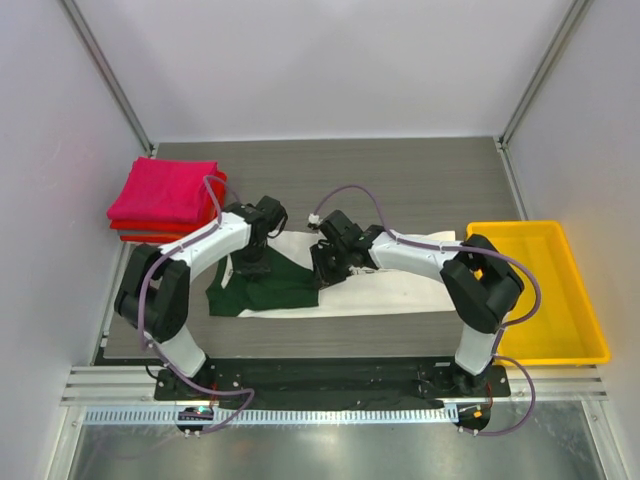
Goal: Fold and stack the t-shirts
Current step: Fold the tshirt
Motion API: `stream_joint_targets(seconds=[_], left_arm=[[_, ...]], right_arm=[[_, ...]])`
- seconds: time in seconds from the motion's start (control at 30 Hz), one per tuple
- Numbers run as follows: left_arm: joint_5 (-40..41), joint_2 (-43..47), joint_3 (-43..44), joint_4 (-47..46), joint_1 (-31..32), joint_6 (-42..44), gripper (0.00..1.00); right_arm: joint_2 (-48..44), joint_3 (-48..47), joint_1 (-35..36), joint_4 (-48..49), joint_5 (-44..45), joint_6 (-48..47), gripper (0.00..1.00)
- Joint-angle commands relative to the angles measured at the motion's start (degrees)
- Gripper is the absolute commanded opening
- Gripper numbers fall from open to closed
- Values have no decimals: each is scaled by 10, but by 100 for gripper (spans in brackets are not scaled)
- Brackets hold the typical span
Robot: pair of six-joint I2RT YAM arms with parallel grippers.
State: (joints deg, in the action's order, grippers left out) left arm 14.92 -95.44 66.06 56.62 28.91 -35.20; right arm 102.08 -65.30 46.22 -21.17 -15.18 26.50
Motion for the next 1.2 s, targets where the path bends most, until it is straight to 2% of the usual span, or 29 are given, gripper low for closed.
stream_joint_targets(seconds=[0.0, 0.17, 0.27, 0.4, 0.5, 0.6, 0.7, 0.73, 0.87, 1.03, 1.17], left_arm=[[-19, -15, 24, -27, -12, 19, 12], [-2, 19, 22, -58, -16, 8, 39], [6, 53, 18, -66, -22, 5, 45], [-7, 103, -8, -84, -29, -1, 49], [-38, 136, -35, -92, -38, -5, 48], [-86, 153, -69, -114, -54, -7, 47], [-147, 169, -114, -157, -81, -8, 45], [-170, 183, -135, -171, -87, -7, 44], [-226, 206, -168, -231, -97, -8, 41], [-220, 190, -174, -228, -102, -11, 40], [-220, 194, -195, -265, -106, -22, 40]], right_arm=[[8, -25, -10, -3, -18, -13, 27], [-19, -19, -21, -1, -1, -8, 47], [-50, -4, -32, 8, -2, -5, 53], [-93, 25, -39, 35, -21, 2, 55], [-106, 49, -39, 68, -76, 14, 43], [-102, 64, -28, 97, -125, 21, 41], [-91, 76, -19, 130, -164, 29, 33], [-87, 80, -15, 148, -173, 40, 26], [-47, 83, -13, 196, -209, 68, 9], [20, 76, -15, 256, -221, 106, 2], [62, 85, -39, 293, -206, 137, 1]])
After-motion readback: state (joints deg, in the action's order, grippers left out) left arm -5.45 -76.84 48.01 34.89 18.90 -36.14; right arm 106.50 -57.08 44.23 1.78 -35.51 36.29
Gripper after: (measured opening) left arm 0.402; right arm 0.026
